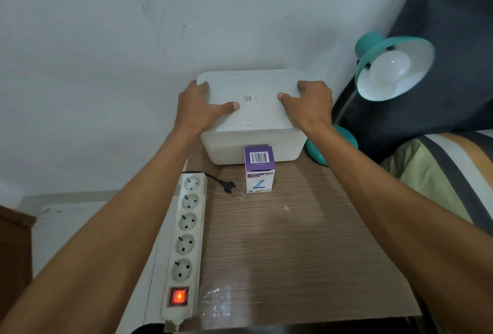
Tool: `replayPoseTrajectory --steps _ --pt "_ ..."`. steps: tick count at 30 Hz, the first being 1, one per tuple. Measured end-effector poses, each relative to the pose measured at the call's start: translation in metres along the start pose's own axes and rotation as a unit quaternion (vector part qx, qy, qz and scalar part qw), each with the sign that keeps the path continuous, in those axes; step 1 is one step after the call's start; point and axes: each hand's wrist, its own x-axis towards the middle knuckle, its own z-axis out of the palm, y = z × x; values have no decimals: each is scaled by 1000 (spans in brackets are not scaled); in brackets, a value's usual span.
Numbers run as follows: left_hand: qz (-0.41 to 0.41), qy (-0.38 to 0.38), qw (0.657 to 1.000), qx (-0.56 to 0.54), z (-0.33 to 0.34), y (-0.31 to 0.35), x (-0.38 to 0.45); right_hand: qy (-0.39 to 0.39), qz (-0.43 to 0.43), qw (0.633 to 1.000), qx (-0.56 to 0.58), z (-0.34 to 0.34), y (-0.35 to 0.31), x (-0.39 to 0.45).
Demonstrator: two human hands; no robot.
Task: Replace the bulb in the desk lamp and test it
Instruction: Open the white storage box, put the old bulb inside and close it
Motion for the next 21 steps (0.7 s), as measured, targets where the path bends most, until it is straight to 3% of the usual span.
replayPoseTrajectory --steps 11,17,21 --pt "-18 -2 1000 -18 10 -14 2 -16 -2 1000 -25 10 9 8" --pt "1 -49 999 -7 1 -12 -6 -37 6 995 -92 3 1 4" --pt "9 -48 998 -27 -10 -22 -29 -8 -58 996 -64 -5 -17 -8"
